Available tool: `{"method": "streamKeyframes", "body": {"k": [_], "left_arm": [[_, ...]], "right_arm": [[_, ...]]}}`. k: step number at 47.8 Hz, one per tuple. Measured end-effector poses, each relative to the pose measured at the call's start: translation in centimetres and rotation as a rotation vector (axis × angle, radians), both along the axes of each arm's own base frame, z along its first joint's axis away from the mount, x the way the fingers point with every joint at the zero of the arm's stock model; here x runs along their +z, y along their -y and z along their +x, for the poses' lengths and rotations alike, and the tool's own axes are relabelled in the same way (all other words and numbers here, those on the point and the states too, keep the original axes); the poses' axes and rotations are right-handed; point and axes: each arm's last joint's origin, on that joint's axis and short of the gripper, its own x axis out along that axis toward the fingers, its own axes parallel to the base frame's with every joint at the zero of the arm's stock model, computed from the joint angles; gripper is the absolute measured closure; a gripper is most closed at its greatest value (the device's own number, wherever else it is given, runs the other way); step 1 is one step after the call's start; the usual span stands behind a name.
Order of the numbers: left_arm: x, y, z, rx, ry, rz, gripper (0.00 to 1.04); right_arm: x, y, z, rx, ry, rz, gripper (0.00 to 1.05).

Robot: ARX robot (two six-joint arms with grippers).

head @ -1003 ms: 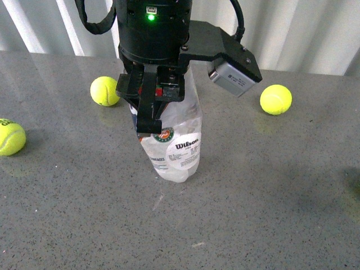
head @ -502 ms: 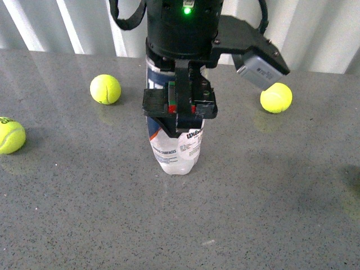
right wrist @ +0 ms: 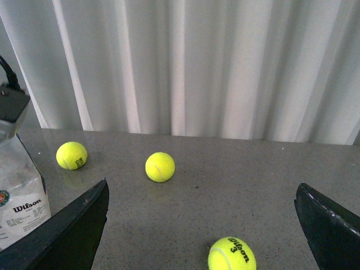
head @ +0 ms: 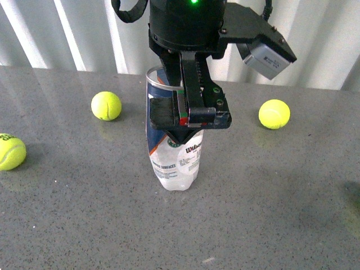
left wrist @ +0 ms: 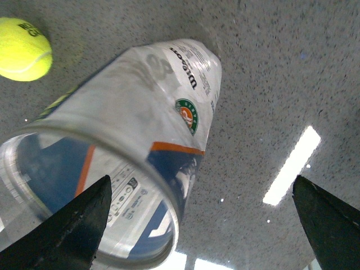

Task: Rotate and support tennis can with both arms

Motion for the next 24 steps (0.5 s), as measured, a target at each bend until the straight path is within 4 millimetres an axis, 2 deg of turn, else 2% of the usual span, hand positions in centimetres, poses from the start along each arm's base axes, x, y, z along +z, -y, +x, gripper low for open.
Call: {"method": "streamKeyframes", "body": {"k": [9, 16, 20, 24], "left_arm": [[4.2, -1.6, 0.9, 0.133, 0.128, -0.357, 0.07], [9.1, -6.0, 0.1, 0.535, 0.420, -0.770, 0.07], [10.5, -7.0, -0.2, 0.654, 0.442, -0.876, 0.07], [10.7, -7.4, -0.3, 0.718, 0.435, -0.915, 0.07]], "right_arm": [[0.0, 0.0, 0.0, 0.000, 0.000, 0.000, 0.07], [0.0, 0.0, 0.0, 0.000, 0.000, 0.000, 0.07], [0.0, 0.0, 0.0, 0.000, 0.000, 0.000, 0.07], [0.0, 0.0, 0.0, 0.000, 0.000, 0.000, 0.07]]}}
